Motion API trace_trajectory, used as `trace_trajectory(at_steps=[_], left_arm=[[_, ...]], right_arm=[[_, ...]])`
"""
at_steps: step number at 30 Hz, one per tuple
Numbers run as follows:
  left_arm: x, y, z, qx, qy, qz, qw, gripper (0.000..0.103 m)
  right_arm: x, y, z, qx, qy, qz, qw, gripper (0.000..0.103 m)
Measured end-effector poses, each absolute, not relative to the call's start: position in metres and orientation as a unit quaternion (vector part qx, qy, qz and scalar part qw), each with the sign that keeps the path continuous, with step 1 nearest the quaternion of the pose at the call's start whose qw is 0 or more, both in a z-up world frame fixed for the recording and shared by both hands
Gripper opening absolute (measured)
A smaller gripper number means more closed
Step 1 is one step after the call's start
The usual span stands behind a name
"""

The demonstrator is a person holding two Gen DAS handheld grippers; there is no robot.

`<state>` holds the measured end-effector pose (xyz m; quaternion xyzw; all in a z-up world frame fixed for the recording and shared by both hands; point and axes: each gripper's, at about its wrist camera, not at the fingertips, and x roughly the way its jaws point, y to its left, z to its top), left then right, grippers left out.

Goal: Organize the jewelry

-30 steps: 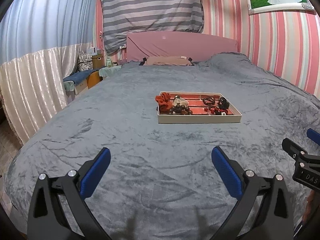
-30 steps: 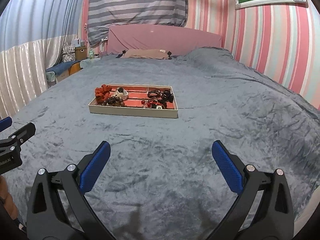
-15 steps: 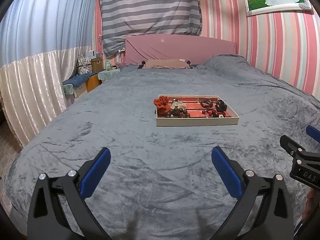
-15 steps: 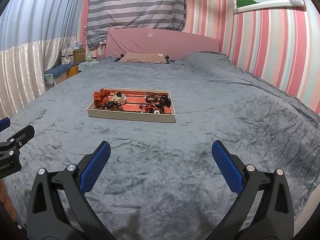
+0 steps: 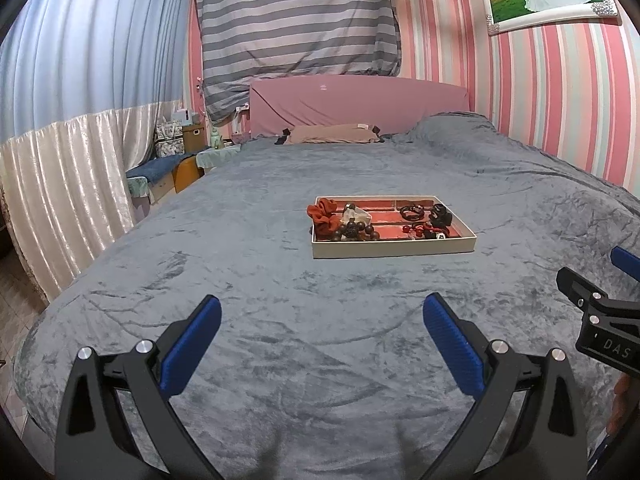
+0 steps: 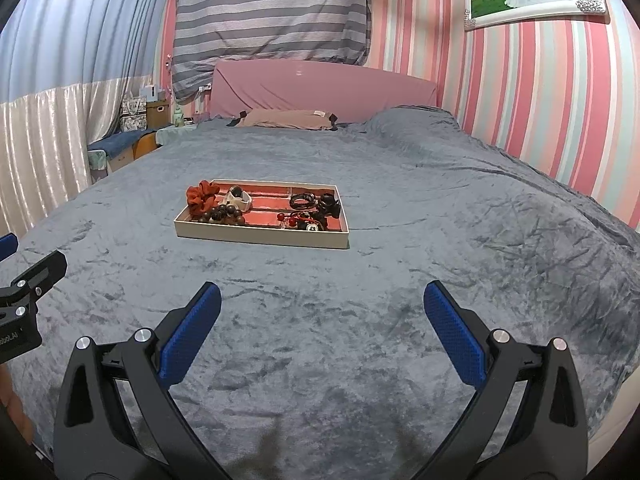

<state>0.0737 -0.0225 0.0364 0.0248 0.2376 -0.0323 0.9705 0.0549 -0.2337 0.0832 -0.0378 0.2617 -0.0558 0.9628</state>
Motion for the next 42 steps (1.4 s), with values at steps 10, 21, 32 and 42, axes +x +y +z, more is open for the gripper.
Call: trace_trajectory(at_steps=[10, 21, 32, 42], left_arm=[[0.0730, -0.0216, 0.0371, 0.023, 0.242, -0.032, 0.969, 0.099], [0.0709, -0.0223, 0.0366, 0.032, 0.234, -0.027, 0.971, 0.099], [0.0706, -0.0202, 0.0384, 0.033, 0.235, -0.025, 0.971, 0.099], [0.0712, -0.0184, 0.0397, 0.031, 0.236, -0.026, 0.971, 0.099]], right_arm=[[0.0539, -0.2347, 0.0822, -0.035, 0.261, -0.057, 0.963, 0.099], [0.0529, -0.2347, 0.0825, -0.034, 0.260, -0.059, 0.963, 0.099], [0.0528, -0.2345, 0.0821, -0.034, 0.261, -0.059, 0.963, 0.099], [0.0527, -0.2346, 0.0819, -0.033, 0.261, -0.060, 0.963, 0.099]])
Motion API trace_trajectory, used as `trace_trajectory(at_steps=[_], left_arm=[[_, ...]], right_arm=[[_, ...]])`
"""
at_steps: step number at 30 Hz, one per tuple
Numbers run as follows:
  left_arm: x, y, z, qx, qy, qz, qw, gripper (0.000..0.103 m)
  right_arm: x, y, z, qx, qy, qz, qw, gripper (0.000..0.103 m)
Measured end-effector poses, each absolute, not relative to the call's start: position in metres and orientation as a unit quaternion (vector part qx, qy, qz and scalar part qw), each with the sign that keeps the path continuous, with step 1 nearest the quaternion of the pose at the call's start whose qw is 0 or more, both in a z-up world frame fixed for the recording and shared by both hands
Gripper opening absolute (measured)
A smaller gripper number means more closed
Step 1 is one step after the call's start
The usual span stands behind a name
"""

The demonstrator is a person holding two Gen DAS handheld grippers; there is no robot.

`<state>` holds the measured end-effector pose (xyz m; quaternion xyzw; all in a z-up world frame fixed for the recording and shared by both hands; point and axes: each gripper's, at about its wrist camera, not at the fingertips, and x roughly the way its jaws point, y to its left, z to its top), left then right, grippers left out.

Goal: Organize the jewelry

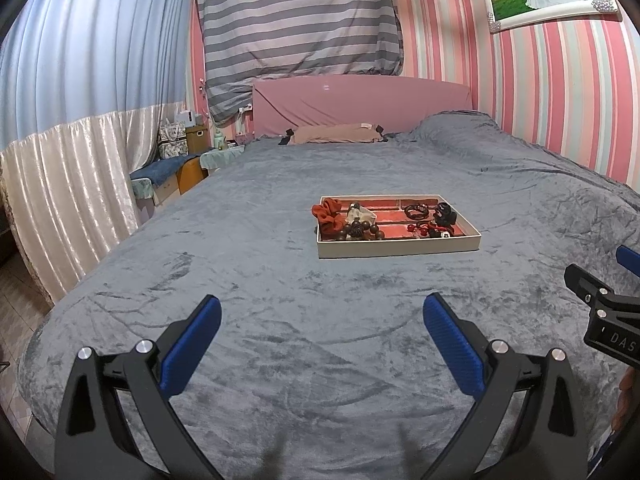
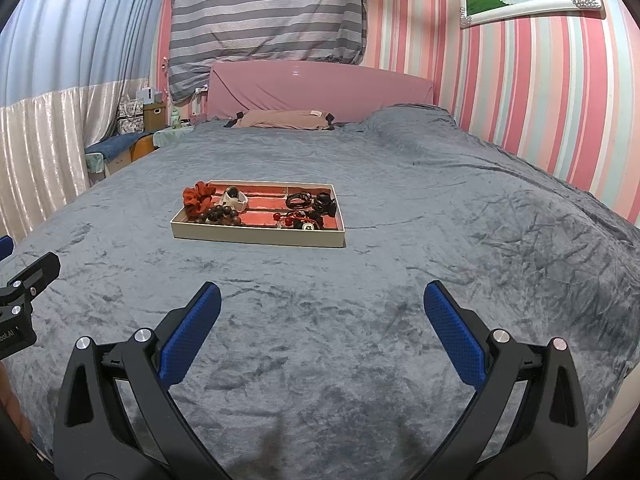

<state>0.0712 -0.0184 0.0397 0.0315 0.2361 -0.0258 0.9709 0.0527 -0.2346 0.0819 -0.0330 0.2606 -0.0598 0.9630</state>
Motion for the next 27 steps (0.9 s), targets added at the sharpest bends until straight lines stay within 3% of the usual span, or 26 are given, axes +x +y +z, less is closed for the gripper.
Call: trace_trajectory(at_steps=[27], left_arm=[[0.0750, -0.0183, 0.0397, 0.030, 0.241, -0.027, 0.970, 0.099]], right_arm=[[0.0537, -0.2386, 0.0784, -0.031, 0.264, -0.058, 0.962, 0.099]])
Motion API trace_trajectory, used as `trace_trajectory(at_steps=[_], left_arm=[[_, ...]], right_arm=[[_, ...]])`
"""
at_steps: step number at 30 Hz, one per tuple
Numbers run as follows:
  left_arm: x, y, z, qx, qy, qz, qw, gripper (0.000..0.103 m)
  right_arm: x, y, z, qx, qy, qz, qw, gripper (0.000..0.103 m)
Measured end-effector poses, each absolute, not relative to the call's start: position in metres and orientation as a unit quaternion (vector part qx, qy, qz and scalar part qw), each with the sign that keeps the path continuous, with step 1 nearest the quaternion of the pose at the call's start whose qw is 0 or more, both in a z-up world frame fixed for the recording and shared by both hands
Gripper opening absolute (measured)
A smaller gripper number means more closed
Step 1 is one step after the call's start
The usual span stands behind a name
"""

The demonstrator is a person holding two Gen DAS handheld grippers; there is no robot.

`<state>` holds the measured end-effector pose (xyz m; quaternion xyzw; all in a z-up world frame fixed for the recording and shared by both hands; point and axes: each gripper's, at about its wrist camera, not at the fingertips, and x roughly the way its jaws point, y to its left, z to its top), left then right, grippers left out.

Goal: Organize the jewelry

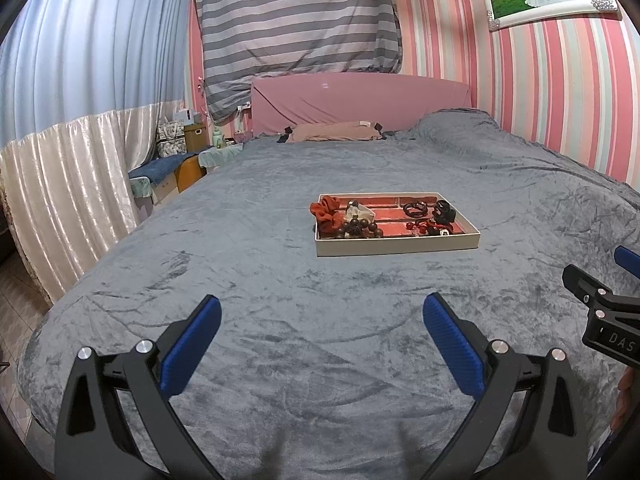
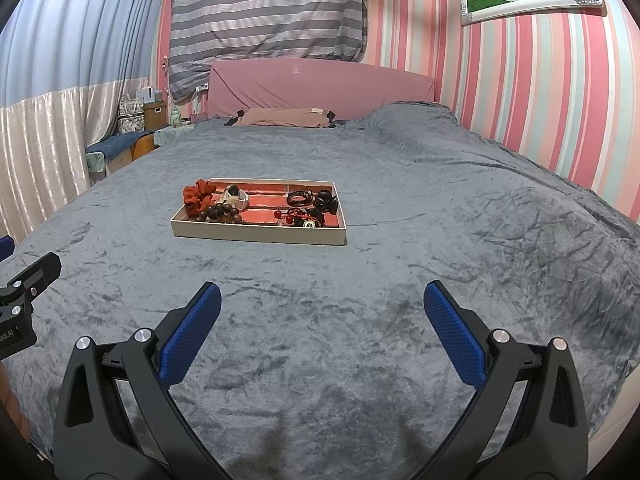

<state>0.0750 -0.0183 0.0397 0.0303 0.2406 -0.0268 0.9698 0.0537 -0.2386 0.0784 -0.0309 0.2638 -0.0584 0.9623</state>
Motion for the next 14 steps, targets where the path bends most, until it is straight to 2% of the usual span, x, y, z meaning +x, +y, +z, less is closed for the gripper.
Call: trace_trajectory(at_steps=[14], left_arm=[[0.0804, -0.0191, 0.0329, 0.031, 0.249, -0.029, 0.968, 0.099]], right_arm=[[0.0575, -0.2373, 0.0705, -0.029, 0.269, -0.056, 0.961, 0.099]])
